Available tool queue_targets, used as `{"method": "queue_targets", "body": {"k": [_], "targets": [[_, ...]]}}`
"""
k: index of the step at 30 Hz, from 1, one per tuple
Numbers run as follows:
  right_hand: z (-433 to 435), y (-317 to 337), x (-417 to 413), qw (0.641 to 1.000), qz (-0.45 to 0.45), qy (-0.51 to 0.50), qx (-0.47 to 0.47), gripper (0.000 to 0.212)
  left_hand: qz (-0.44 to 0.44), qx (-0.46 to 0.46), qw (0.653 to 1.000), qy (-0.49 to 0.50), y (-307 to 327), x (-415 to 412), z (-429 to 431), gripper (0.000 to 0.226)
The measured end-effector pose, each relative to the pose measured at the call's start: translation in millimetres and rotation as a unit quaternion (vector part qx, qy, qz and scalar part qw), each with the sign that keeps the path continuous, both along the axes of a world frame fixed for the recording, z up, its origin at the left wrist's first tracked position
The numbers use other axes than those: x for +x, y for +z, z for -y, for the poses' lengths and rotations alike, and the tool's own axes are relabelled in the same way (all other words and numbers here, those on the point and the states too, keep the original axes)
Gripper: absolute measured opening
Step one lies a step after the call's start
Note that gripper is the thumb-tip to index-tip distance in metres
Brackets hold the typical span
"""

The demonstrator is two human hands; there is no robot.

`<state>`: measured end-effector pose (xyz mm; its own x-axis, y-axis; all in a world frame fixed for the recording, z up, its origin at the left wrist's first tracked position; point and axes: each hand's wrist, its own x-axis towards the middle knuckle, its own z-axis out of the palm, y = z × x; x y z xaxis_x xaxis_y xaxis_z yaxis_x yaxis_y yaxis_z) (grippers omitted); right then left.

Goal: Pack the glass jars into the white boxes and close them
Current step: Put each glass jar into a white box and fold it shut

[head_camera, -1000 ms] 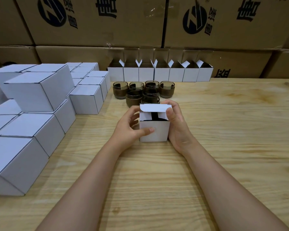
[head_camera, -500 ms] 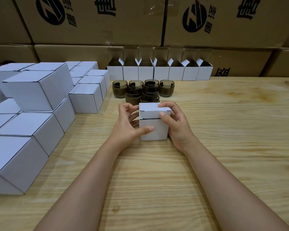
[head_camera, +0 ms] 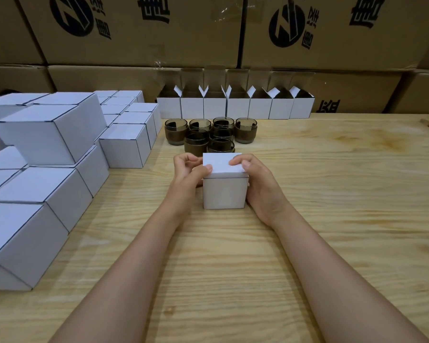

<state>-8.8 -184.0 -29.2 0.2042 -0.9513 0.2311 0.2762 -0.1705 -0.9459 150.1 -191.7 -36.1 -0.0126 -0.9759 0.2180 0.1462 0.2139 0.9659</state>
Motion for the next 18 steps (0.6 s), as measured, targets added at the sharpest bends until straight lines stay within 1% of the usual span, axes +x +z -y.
{"method": "queue_targets", "body": {"k": [4,9,10,11,12,13,14,16,18], "targets": [[2.6,-0.8,-0.5,1.000,-0.002,-0.001,0.015,0.018,-0.019,-0.006,1.000,-0.019,1.1,0.1,-0.8,0.040],[4.2,0.8,-4.8,0.999,0.033,0.013,0.020,0.037,-0.034,-0.026,0.999,-0.028,5.5,0.9,-4.7,0.044],[4.0,1.3,-5.3,0.999,0.036,0.012,0.024,0.039,-0.019,-0.047,0.999,-0.010,6.8,-0.1,-7.3,0.043],[3.7,1.3,-5.0,0.999,0.035,0.007,0.023,0.041,0.018,-0.087,0.996,0.029,8.2,-0.6,-10.2,0.040],[3.5,0.7,-4.2,0.999,0.029,0.000,0.018,0.043,0.087,-0.145,0.982,0.085,9.6,-0.8,-12.7,0.035],[3.5,0.0,-3.2,1.000,0.021,-0.005,0.011,0.044,0.177,-0.212,0.951,0.140,10.2,-0.9,-15.2,0.032],[3.5,-0.8,-2.0,1.000,0.017,-0.007,0.006,0.044,0.258,-0.269,0.912,0.171,9.6,-1.8,-17.3,0.034],[3.4,-1.9,-0.3,1.000,0.020,0.001,0.007,0.048,0.370,-0.330,0.850,0.178,8.2,-4.0,-21.6,0.042],[3.5,-1.9,0.4,1.000,0.012,0.010,0.017,0.054,0.441,-0.359,0.801,0.189,8.2,-5.2,-24.5,0.039]]}}
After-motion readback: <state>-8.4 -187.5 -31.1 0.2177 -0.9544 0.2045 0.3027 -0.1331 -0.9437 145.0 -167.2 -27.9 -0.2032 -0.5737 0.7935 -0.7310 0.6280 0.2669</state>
